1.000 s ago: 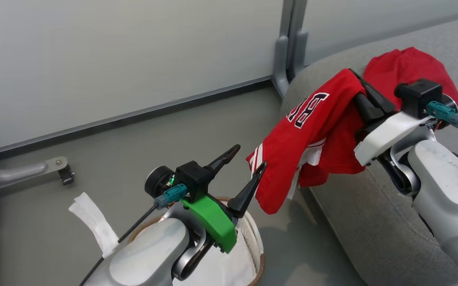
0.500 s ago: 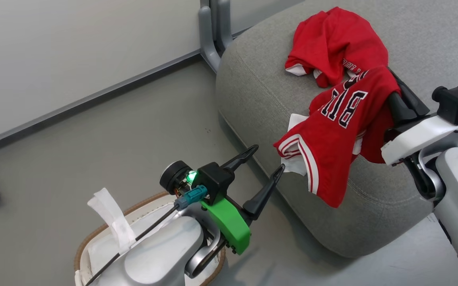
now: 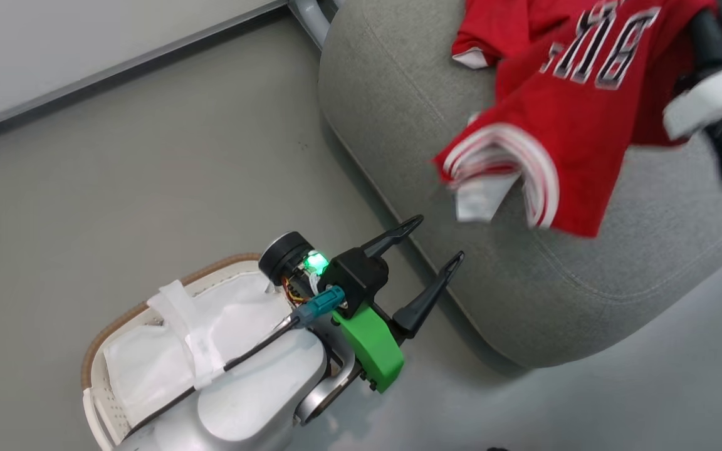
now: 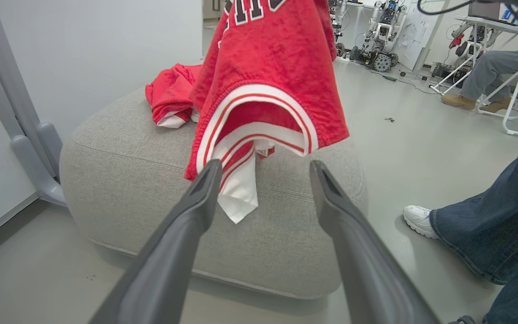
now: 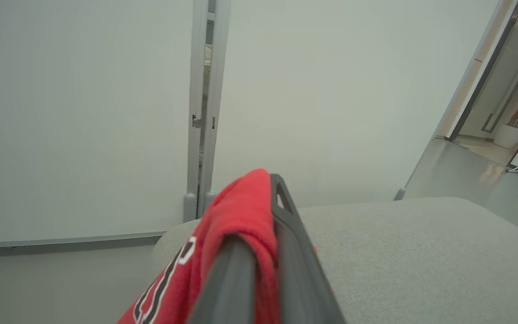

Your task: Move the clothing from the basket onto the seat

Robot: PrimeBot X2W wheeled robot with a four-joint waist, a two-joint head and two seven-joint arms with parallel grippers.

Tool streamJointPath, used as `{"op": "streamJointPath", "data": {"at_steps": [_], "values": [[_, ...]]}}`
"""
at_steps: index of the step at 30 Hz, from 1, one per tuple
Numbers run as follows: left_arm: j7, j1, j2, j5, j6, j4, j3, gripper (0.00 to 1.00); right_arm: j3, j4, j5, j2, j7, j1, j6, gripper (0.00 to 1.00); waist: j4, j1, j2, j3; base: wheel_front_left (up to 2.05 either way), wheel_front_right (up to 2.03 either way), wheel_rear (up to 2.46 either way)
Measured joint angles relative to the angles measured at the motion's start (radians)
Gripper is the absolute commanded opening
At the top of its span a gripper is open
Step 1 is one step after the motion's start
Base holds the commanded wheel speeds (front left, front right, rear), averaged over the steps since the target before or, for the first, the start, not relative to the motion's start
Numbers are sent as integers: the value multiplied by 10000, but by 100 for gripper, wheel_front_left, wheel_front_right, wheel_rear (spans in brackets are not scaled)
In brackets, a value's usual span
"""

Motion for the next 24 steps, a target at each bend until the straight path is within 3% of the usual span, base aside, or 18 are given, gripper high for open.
{"op": "streamJointPath", "data": {"at_steps": [13,20,24], "values": [[376,-509,589,734,520,-1505,-203,100,-1726,1868,-1141,-1948,1243,-4450,2,0,1404,1,0,1409,0,0,0],[518,-757,844,930,729,-2038,-178,100,-3127,2897,-1885,-2140,1216,-4936,2,0,2151,1,0,2269,0,0,0],[625,-917,997,1020,784,-2284,-111,100,-3638,3705,-2311,-1774,805,-4423,2,0,2424,1,-1,2781,0,0,0]]}}
